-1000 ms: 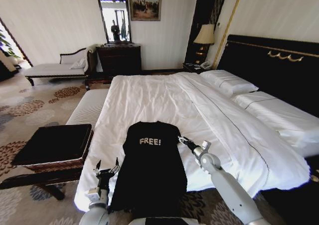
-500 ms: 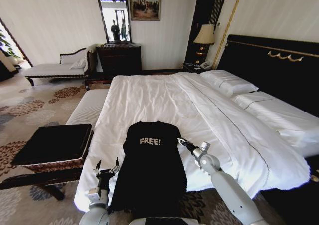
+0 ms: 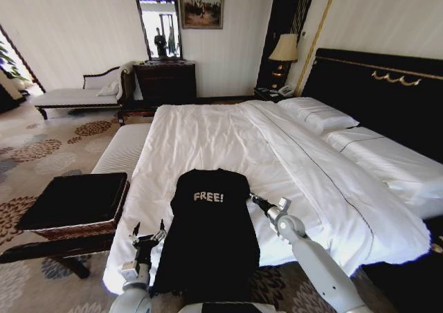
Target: Fold the clothes on the bed and place them into the basket.
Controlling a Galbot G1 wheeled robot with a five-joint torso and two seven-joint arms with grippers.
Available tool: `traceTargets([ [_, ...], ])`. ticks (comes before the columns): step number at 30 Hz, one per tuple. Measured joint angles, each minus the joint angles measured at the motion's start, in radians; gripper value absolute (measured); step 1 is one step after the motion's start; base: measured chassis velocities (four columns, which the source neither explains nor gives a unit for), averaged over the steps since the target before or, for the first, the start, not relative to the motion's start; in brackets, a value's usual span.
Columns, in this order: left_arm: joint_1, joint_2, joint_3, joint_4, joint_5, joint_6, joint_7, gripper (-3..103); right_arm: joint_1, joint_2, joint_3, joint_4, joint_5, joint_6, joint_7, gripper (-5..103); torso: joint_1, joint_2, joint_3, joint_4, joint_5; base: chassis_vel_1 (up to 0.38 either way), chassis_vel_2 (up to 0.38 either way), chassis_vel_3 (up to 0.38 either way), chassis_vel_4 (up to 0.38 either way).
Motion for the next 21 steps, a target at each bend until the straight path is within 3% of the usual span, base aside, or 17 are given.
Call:
traceTargets([
  [14, -0.003, 0.002, -0.005, -0.002, -0.007, -0.001, 0.000, 99, 0.035, -0.027, 0.000, 0.014, -0.005, 0.002, 0.020, 0, 0.000, 0.000, 0.000, 0.0002, 0.0001, 0.000, 0.000, 0.000, 0.000],
  [21, 0.001, 0.003, -0.008, -0.008, -0.013, -0.003, 0.000, 99, 0.068, -0.062, -0.007, 0.000, -0.023, -0.035, 0.037, 0, 0.000, 0.000, 0.000, 0.0001, 0.0000, 0.000, 0.000, 0.000, 0.000],
])
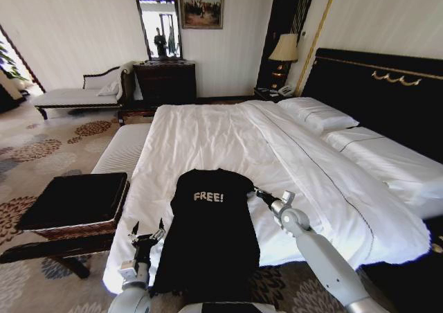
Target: Fold the clothes on the bed and place them into the basket.
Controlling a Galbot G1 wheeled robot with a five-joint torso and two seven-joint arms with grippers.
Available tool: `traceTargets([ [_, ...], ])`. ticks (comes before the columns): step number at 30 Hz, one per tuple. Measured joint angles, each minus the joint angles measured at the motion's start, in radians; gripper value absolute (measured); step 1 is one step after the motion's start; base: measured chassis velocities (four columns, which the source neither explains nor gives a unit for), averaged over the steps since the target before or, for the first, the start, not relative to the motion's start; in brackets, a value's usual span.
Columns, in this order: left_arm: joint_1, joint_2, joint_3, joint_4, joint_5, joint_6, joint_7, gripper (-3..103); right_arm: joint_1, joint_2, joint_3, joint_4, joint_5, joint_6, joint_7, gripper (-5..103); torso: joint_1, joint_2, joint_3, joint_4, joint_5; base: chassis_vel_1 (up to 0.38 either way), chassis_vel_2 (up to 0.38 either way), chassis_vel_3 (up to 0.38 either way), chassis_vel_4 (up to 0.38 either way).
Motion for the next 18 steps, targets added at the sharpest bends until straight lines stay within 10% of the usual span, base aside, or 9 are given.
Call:
traceTargets([
  [18, 0.011, -0.002, 0.000, -0.015, -0.004, -0.001, 0.000, 99, 0.036, -0.046, 0.001, -0.014, -0.017, -0.060, 0.019, 0, 0.000, 0.000, 0.000, -0.0001, 0.0000, 0.000, 0.000, 0.000, 0.000],
])
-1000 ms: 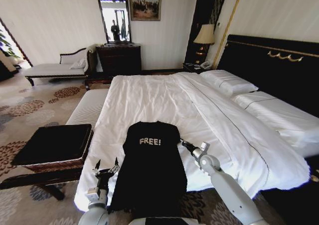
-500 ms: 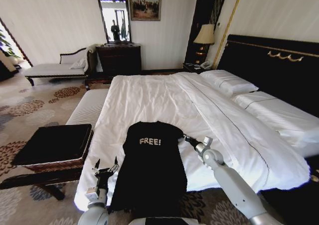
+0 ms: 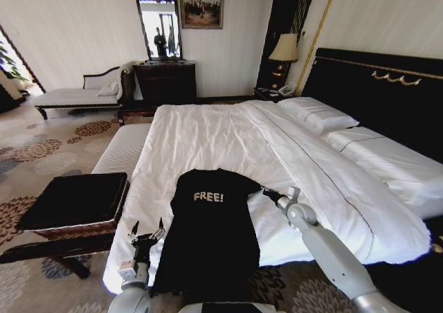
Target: Fold the clothes on the bed and place them into the basket.
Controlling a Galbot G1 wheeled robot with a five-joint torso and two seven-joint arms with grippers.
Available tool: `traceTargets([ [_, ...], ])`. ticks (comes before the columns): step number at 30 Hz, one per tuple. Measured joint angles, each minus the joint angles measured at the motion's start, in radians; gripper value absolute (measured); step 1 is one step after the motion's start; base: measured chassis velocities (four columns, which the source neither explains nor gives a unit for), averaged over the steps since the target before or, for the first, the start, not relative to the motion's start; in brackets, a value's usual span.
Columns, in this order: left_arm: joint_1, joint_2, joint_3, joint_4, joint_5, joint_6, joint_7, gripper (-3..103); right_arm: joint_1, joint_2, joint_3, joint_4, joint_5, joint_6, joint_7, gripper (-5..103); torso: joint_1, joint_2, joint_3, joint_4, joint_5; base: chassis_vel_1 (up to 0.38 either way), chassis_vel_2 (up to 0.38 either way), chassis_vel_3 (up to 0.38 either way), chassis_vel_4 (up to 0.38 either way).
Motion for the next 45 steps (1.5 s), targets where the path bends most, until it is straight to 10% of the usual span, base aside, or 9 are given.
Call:
traceTargets([
  [38, 0.014, 0.001, 0.006, -0.010, 0.013, 0.008, 0.002, 99, 0.090, -0.050, -0.060, -0.030, -0.056, -0.125, 0.030, 0, 0.000, 0.000, 0.000, 0.0003, -0.0001, 0.000, 0.000, 0.000, 0.000],
  [45, -0.047, 0.033, 0.033, 0.005, -0.062, 0.048, 0.001, 99, -0.021, -0.045, 0.020, 0.038, -0.117, -0.096, 0.041, 27, 0.000, 0.000, 0.000, -0.0002, 0.0000, 0.000, 0.000, 0.000, 0.000],
])
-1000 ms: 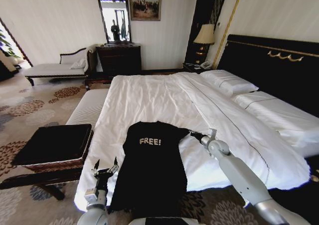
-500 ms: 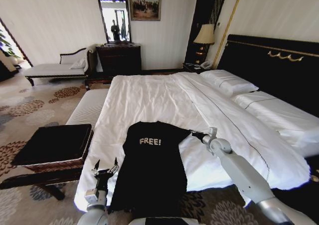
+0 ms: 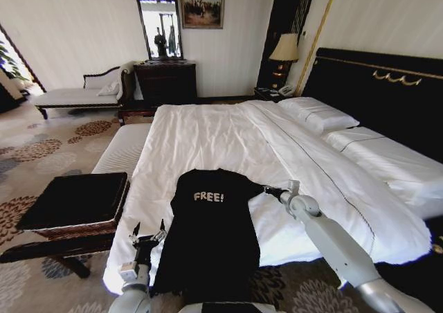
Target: Fold the clothes on the bed and place them into the basket.
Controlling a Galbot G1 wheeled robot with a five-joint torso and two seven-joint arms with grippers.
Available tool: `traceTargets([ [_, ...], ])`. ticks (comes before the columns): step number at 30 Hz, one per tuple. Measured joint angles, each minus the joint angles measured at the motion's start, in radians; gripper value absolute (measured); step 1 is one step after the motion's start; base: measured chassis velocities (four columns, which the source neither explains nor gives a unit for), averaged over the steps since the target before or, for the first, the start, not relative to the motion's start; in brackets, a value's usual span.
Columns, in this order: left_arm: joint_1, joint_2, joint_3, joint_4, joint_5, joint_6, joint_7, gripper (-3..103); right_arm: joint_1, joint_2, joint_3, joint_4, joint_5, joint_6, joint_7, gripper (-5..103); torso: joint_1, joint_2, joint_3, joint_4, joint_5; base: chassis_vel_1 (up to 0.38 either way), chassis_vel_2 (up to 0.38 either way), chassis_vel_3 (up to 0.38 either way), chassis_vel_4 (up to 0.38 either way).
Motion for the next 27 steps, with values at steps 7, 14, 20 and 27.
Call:
traceTargets([
  [7, -0.058, 0.070, 0.053, 0.053, -0.092, 0.057, 0.026, 98, -0.122, 0.011, 0.098, 0.118, -0.038, 0.026, -0.001, 54, 0.000, 0.000, 0.000, 0.0002, -0.0001, 0.000, 0.000, 0.000, 0.000],
  [14, -0.139, 0.068, 0.104, 0.099, -0.256, 0.091, 0.030, 97, -0.198, 0.024, 0.146, 0.159, -0.078, 0.043, -0.011, 81, 0.000, 0.000, 0.000, 0.0001, -0.0001, 0.000, 0.000, 0.000, 0.000],
  [20, -0.195, 0.068, 0.176, 0.127, -0.310, 0.113, 0.027, 85, -0.211, 0.026, 0.158, 0.165, -0.081, 0.046, -0.013, 99, 0.000, 0.000, 0.000, 0.0002, -0.0001, 0.000, 0.000, 0.000, 0.000],
  [27, -0.172, 0.086, 0.245, 0.082, -0.346, 0.129, 0.028, 78, -0.216, 0.028, 0.168, 0.157, -0.082, 0.047, -0.013, 100, 0.000, 0.000, 0.000, 0.0005, 0.0002, 0.000, 0.000, 0.000, 0.000],
])
